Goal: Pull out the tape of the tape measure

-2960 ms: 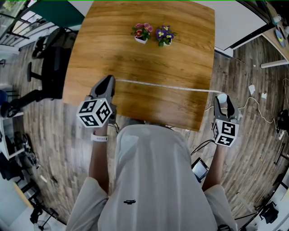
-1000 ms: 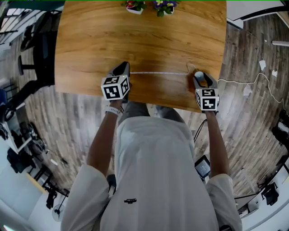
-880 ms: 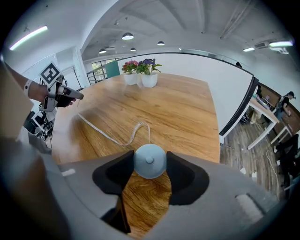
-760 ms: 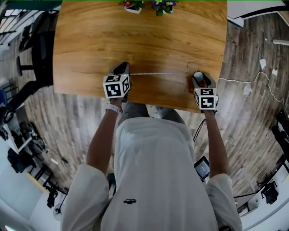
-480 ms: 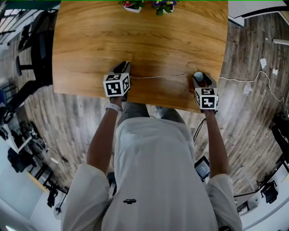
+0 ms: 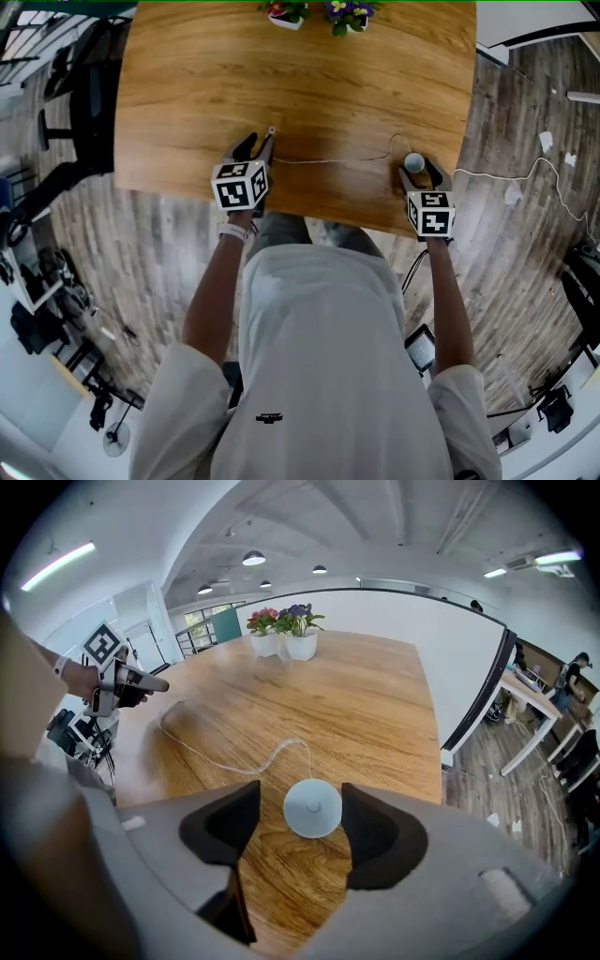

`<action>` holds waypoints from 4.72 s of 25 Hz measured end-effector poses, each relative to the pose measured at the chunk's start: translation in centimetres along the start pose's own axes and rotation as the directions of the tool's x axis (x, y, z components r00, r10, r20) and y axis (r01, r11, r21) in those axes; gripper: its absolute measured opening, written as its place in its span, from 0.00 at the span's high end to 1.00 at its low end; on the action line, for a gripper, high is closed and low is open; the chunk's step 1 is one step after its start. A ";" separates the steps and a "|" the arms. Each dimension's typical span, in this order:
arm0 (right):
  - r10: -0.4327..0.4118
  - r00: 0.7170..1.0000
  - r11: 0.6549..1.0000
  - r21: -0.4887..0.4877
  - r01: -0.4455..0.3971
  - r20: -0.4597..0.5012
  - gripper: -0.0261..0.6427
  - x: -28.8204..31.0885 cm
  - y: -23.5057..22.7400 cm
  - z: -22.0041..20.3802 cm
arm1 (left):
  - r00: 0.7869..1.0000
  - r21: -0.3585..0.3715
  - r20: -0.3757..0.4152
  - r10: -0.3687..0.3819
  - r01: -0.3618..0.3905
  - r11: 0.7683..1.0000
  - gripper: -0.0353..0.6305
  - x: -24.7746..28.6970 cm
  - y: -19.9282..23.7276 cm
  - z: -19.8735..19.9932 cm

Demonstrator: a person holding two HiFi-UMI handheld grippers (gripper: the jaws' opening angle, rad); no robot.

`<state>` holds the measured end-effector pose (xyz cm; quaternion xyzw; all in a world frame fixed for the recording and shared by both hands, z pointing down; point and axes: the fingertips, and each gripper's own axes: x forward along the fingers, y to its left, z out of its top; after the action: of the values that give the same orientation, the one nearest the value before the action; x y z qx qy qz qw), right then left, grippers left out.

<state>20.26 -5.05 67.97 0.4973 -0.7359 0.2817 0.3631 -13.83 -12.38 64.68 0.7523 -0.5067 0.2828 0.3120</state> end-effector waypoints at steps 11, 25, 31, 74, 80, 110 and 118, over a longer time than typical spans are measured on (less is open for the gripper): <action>0.035 0.998 0.999 -0.002 -0.034 0.056 0.55 -1.8 1.4 2.0 | 0.999 0.019 0.024 -0.026 0.026 0.999 0.72 -2.7 -2.1 -0.3; 0.066 0.969 0.997 0.012 -0.071 0.236 0.58 -7.2 2.1 8.0 | 0.991 0.025 0.107 -0.078 0.076 0.997 0.92 -6.4 -4.8 2.8; 0.029 0.927 0.997 0.053 -0.053 0.374 0.66 -11.0 1.7 11.5 | 0.983 0.027 0.139 -0.118 0.115 0.993 0.92 -8.1 -6.3 5.0; -0.083 0.610 0.997 0.061 0.056 0.788 0.96 -31.8 2.8 23.2 | 0.790 0.243 0.586 -0.180 0.041 0.969 0.92 -25.6 -13.3 22.2; -0.069 0.593 0.997 0.042 0.059 0.802 0.96 -32.2 3.3 23.9 | 0.779 0.259 0.588 -0.217 0.073 0.963 0.92 -25.7 -14.7 22.1; -0.002 0.636 0.998 -0.035 0.046 0.772 0.96 -32.7 4.7 23.2 | 0.779 0.295 0.570 -0.261 0.102 0.950 0.92 -25.2 -16.8 21.2; 0.035 0.637 0.997 -0.074 0.034 0.770 0.96 -33.2 5.9 23.4 | 0.769 0.293 0.583 -0.262 0.102 0.951 0.92 -25.7 -16.7 21.3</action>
<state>16.81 -3.64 27.13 0.5544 -0.8314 0.0130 0.0350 -4.26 -8.50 28.81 0.8812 -0.4659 0.0510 0.0611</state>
